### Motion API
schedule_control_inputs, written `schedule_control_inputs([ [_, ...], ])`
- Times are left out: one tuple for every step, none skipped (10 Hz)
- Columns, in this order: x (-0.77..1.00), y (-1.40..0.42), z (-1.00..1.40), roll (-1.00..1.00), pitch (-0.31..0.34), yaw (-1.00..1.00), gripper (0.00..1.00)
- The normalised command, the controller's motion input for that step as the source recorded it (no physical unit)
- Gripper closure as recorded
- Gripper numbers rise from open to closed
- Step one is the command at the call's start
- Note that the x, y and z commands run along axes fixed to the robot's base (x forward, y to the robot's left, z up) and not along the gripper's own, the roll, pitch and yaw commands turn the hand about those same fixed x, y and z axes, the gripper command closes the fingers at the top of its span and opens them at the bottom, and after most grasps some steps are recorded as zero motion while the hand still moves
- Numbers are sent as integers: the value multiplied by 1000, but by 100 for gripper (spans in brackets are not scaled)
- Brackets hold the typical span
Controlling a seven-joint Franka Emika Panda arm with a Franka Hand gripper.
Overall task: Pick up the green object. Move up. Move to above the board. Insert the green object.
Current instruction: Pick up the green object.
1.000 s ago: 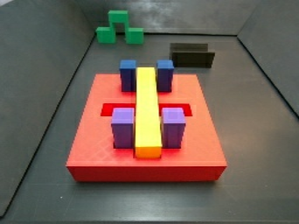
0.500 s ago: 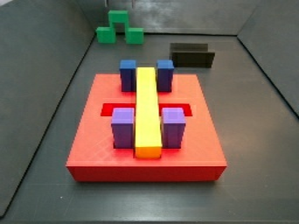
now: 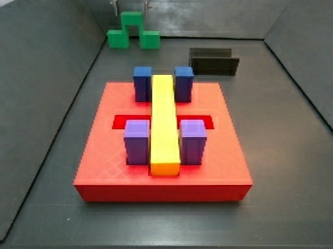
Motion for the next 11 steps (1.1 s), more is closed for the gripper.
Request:
schedule_control_inputs([
  [-80,89,-337,21,-91,49,0],
  [-11,57,-326,9,-83,49,0],
  [-26,0,-303,0,-84,26,0],
  [0,0,-89,0,-43,0,0],
  [0,0,-83,0,-33,0,0],
  [0,0,0,0,0,0,0],
  [0,0,0,0,0,0,100],
  [0,0,0,0,0,0,100],
  [0,0,0,0,0,0,100],
  [0,0,0,0,0,0,100],
  [0,0,0,0,0,0,100],
])
